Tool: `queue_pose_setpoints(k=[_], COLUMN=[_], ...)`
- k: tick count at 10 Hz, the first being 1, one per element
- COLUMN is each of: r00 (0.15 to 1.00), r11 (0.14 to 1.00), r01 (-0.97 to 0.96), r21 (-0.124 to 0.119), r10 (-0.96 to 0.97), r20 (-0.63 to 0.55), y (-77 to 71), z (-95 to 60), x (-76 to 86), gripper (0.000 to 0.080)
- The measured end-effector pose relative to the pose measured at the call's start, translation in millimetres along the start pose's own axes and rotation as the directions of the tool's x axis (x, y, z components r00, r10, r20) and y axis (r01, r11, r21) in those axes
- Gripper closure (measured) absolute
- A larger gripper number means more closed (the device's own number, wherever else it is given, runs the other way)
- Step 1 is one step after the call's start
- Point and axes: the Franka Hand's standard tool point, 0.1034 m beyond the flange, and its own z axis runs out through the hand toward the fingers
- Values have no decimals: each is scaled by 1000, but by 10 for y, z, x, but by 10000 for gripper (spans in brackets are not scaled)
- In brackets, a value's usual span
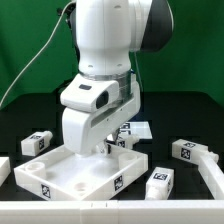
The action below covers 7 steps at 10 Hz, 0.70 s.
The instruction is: Assemble one leg
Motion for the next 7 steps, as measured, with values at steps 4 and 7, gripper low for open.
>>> queue_pose_setpoints(k=[4, 7], r00=[1000, 986], r11=[1000, 985], r01=[-3, 167], r21=[-4, -39], r10=[3, -168], r20=[-5, -16], y=[8, 80], z=[7, 9], x=[-5, -25], gripper=[743, 743])
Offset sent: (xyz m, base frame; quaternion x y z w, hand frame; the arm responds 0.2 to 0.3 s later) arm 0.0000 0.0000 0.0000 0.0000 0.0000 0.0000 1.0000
